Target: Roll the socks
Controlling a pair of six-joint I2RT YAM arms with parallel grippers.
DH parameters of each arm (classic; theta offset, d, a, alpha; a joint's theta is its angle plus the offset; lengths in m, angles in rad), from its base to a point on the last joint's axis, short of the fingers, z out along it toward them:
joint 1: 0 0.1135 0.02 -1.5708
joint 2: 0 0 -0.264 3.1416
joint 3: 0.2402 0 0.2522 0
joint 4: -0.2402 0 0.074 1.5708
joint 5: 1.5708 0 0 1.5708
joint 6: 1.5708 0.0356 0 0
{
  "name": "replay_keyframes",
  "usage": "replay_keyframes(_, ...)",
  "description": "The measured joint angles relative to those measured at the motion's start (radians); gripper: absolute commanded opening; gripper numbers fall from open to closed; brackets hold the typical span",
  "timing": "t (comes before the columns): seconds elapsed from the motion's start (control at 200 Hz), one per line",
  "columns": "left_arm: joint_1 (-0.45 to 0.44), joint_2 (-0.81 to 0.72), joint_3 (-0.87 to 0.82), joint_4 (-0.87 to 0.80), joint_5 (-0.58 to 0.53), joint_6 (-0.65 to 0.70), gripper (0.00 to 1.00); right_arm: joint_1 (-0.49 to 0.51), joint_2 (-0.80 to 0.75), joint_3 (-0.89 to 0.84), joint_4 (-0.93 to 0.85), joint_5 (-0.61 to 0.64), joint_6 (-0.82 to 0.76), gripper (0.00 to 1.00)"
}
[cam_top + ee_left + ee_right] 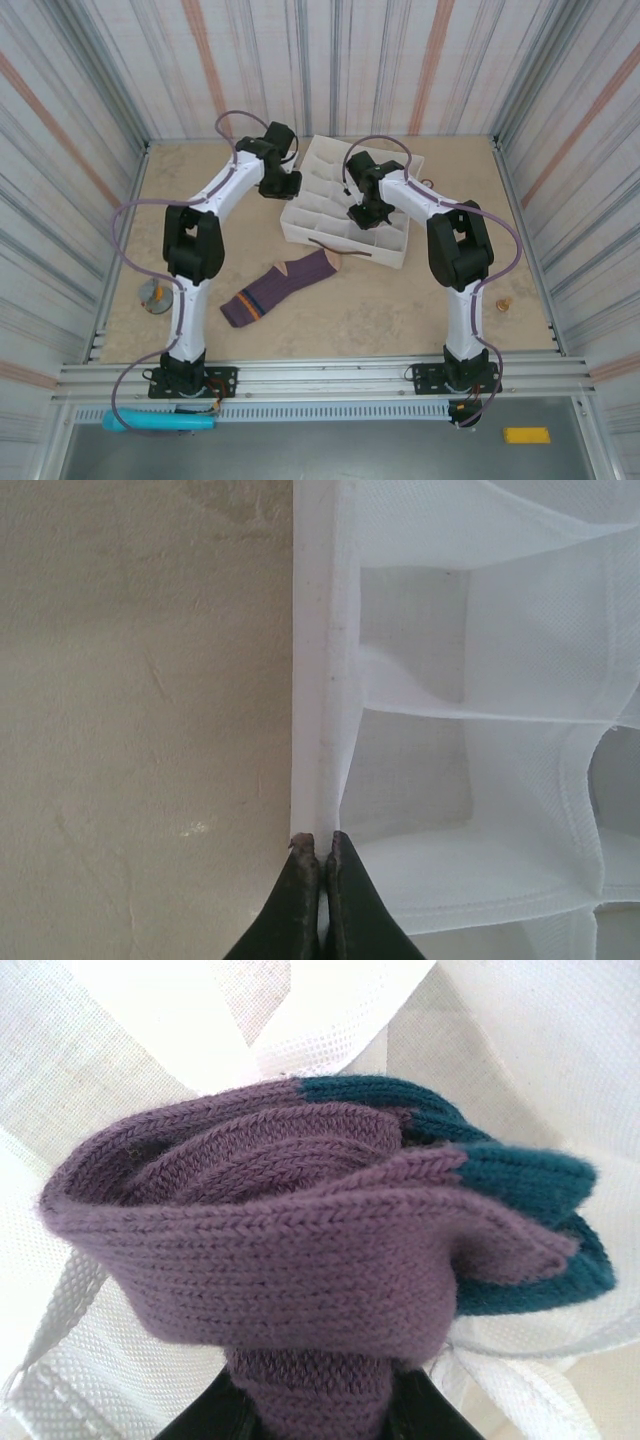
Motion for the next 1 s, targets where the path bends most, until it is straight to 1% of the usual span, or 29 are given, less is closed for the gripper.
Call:
replay_keyframes(0.06,-0.002,-0.024,-0.039,0.014,-0.008,-0.023,0.0,0.0,0.0,0.005,-0.005,-0.005,0.0,0.24)
replay_keyframes(0.165,-0.002,-0.047,-0.076,0.03,-0.011,-0.051,0.0,0.0,0.0,0.022,-0.018,-0.009,-0.014,0.42)
replay_keyframes(0.205,-0.002,-0.049,-0.08,0.034,-0.011,-0.058,0.0,0.0,0.0,0.029,-0.026,-0.011,-0.022,0.44)
replay_keyframes(0.225,-0.002,-0.05,-0.082,0.035,-0.013,-0.063,0.0,0.0,0.0,0.034,-0.031,-0.012,-0.023,0.47)
replay_keyframes(0.255,-0.002,-0.051,-0.084,0.037,-0.013,-0.067,0.0,0.0,0.0,0.04,-0.035,-0.013,-0.024,0.49)
replay_keyframes(0.276,-0.002,-0.052,-0.086,0.04,-0.013,-0.07,0.0,0.0,0.0,0.044,-0.038,-0.013,-0.025,0.52)
replay_keyframes(0.306,-0.002,-0.053,-0.087,0.041,-0.013,-0.071,0.0,0.0,0.0,0.048,-0.042,-0.014,-0.026,0.53)
replay_keyframes(0.381,-0.002,-0.053,-0.087,0.042,-0.013,-0.074,0.0,0.0,0.0,0.056,-0.052,-0.016,-0.029,0.63)
replay_keyframes(0.396,-0.002,-0.053,-0.087,0.042,-0.013,-0.074,0.0,0.0,0.0,0.058,-0.055,-0.016,-0.032,0.66)
replay_keyframes(0.506,-0.002,-0.055,-0.09,0.045,-0.013,-0.074,0.0,0.0,-0.002,0.063,-0.066,-0.024,-0.038,0.75)
replay_keyframes(0.616,-0.002,-0.056,-0.092,0.045,-0.013,-0.074,0.0,0.0,-0.013,0.078,-0.084,-0.042,-0.046,0.78)
replay_keyframes(0.641,-0.002,-0.056,-0.092,0.045,-0.013,-0.074,0.0,0.0,-0.016,0.083,-0.088,-0.049,-0.048,0.8)
replay_keyframes(0.711,-0.002,-0.056,-0.092,0.045,-0.013,-0.074,0.0,-0.002,-0.029,0.099,-0.097,-0.066,-0.05,0.81)
replay_keyframes(0.887,-0.002,-0.056,-0.092,0.045,-0.014,-0.074,0.0,-0.002,-0.036,0.159,-0.124,-0.1,-0.052,0.77)
replay_keyframes(0.997,-0.002,-0.056,-0.092,0.045,-0.014,-0.074,0.0,-0.002,-0.034,0.167,-0.132,-0.106,-0.051,0.7)
